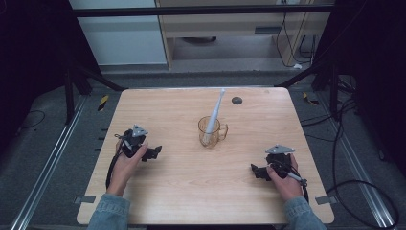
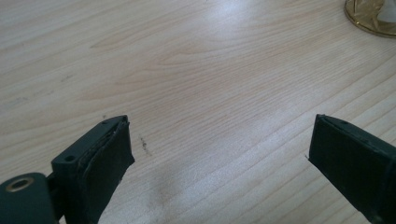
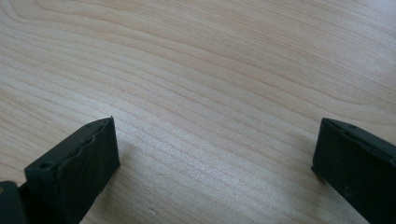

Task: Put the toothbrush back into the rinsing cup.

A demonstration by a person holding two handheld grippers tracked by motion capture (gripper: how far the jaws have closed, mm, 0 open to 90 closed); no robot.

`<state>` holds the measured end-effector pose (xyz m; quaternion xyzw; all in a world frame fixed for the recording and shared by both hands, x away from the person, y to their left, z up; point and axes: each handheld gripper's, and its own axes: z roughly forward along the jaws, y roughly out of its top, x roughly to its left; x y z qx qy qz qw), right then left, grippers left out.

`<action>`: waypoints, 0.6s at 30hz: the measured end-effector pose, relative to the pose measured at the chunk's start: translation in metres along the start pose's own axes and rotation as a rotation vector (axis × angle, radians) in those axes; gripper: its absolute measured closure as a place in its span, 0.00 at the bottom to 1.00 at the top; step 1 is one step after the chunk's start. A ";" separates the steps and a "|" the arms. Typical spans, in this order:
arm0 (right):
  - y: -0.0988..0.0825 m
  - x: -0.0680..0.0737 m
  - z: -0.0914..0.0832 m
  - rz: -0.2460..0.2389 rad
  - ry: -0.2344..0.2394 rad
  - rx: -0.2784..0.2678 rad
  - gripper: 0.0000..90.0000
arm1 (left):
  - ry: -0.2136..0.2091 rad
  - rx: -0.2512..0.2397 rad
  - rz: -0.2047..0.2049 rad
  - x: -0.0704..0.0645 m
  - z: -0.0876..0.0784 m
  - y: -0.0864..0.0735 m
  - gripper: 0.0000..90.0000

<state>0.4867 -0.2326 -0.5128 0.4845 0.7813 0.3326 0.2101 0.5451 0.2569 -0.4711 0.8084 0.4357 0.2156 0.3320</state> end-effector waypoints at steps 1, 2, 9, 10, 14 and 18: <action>0.000 0.000 0.000 0.000 0.000 0.000 0.00 | -0.001 0.005 -0.002 0.001 0.001 -0.001 0.06; 0.000 0.000 0.000 0.000 0.000 0.000 0.01 | -0.002 0.011 -0.003 0.002 0.001 -0.002 0.06; 0.000 0.000 0.000 0.000 0.000 0.000 0.01 | -0.001 0.029 -0.025 0.009 0.006 -0.009 0.06; 0.000 0.000 0.000 0.000 0.000 0.000 0.01 | 0.000 0.030 -0.025 0.009 0.006 -0.010 0.06; 0.000 0.000 0.000 0.000 0.000 0.000 0.01 | 0.003 0.027 -0.037 0.012 0.007 -0.012 0.06; 0.000 0.000 0.000 -0.001 0.000 0.000 0.01 | 0.010 0.028 -0.048 0.017 0.010 -0.017 0.06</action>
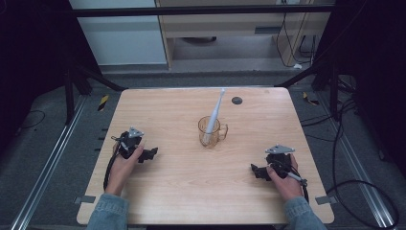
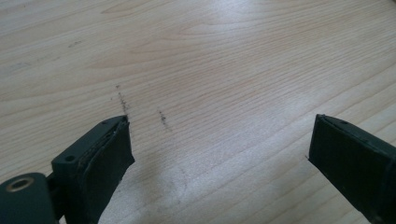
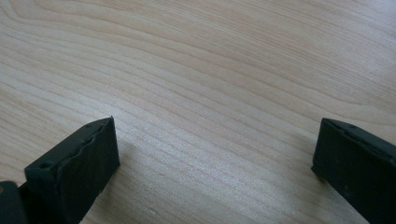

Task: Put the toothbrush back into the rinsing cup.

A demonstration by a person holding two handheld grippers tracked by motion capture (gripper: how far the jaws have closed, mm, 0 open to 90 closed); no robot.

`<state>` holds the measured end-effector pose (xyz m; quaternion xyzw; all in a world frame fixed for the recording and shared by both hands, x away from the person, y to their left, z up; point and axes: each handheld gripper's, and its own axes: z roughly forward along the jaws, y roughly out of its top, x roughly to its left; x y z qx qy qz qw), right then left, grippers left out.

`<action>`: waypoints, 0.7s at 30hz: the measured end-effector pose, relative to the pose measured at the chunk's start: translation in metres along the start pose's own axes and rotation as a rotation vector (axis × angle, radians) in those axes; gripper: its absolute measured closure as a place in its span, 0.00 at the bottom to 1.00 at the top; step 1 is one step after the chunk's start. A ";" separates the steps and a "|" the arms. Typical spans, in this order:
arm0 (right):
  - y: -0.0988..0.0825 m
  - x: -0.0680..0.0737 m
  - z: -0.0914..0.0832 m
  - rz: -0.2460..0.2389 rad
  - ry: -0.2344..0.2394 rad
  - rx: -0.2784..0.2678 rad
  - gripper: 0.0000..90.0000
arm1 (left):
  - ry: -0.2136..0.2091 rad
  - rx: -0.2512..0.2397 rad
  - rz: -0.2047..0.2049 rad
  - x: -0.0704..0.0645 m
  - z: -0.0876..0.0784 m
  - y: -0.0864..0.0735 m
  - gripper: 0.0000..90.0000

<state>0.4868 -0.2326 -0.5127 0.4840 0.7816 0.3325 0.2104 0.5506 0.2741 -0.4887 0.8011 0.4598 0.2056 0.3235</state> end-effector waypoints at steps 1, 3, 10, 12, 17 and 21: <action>0.000 0.000 0.000 0.001 0.000 0.000 0.01 | 0.002 0.001 -0.003 0.001 0.001 -0.001 0.06; 0.000 0.000 0.000 0.001 0.000 0.000 0.01 | 0.005 0.008 -0.004 0.003 0.002 -0.003 0.06; 0.000 0.000 0.000 0.001 0.000 0.000 0.00 | 0.009 0.017 -0.028 0.007 0.009 -0.009 0.06; 0.000 0.000 0.000 0.001 0.000 0.000 0.00 | 0.011 0.020 -0.030 0.008 0.010 -0.010 0.06; 0.000 0.000 0.000 0.000 0.000 0.000 0.01 | 0.013 0.013 -0.031 0.008 0.011 -0.011 0.05; 0.000 0.000 0.000 0.001 0.000 0.000 0.00 | 0.013 0.003 -0.029 0.009 0.012 -0.012 0.04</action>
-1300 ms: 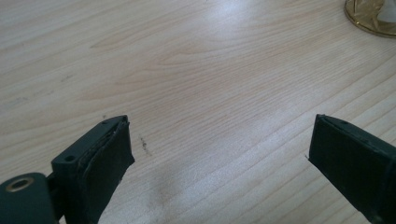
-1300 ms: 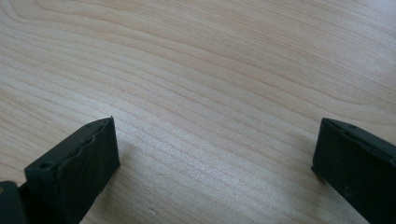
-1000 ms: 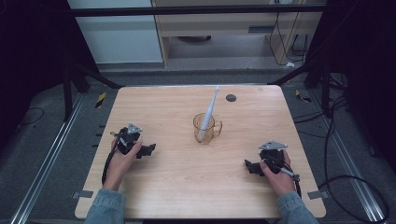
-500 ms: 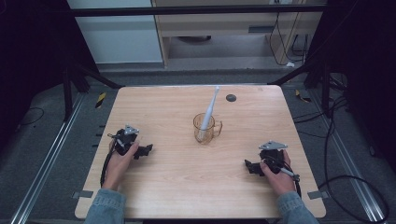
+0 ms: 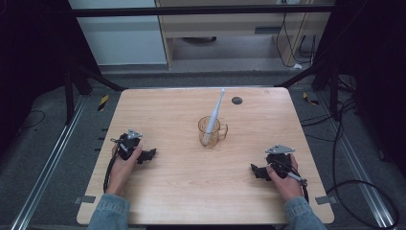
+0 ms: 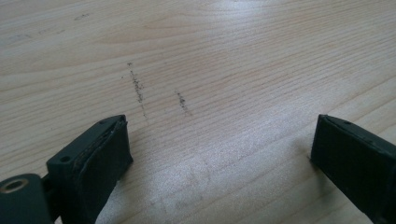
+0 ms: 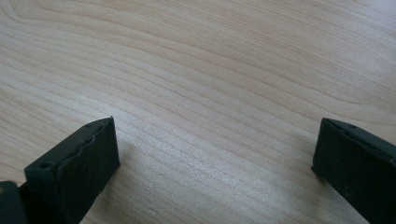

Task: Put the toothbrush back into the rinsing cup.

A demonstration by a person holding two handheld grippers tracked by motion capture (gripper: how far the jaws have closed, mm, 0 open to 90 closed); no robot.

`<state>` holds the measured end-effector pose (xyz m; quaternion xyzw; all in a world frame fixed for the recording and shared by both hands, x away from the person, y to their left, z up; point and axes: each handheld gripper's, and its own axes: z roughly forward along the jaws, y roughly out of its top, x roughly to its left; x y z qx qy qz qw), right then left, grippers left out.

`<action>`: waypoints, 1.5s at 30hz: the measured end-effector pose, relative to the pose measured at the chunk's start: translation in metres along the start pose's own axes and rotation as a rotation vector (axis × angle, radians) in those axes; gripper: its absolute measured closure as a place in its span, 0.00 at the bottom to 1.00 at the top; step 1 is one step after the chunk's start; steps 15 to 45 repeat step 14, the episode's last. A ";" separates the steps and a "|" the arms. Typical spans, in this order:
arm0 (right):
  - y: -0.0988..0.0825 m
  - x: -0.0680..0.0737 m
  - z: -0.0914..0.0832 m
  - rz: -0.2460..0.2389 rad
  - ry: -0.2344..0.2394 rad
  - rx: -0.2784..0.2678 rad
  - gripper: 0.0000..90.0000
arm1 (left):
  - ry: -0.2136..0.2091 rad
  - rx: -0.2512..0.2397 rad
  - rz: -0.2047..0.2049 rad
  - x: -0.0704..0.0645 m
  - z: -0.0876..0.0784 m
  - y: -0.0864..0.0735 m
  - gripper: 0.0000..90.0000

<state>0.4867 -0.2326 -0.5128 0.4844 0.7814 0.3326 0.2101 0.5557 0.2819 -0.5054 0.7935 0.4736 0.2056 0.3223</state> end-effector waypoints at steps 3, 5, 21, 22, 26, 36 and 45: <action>0.000 0.000 0.000 -0.001 0.000 0.000 0.01 | 0.001 -0.016 0.002 0.001 0.001 -0.001 0.02; 0.000 0.000 0.000 0.000 0.000 0.000 0.01 | 0.001 -0.014 0.003 0.001 0.001 -0.001 0.01; 0.000 0.000 0.000 -0.001 0.000 0.000 0.01 | 0.001 -0.010 -0.005 0.001 0.002 -0.001 0.00; 0.000 0.000 0.000 -0.001 0.000 0.000 0.01 | 0.001 -0.010 -0.005 0.001 0.002 -0.001 0.00; 0.000 0.000 0.000 -0.001 0.000 0.000 0.01 | 0.001 -0.010 -0.005 0.001 0.002 -0.001 0.00; 0.000 0.000 0.000 -0.001 0.000 0.000 0.01 | 0.001 -0.010 -0.005 0.001 0.002 -0.001 0.00; 0.000 0.000 0.000 -0.001 0.000 0.000 0.01 | 0.001 -0.010 -0.005 0.001 0.002 -0.001 0.00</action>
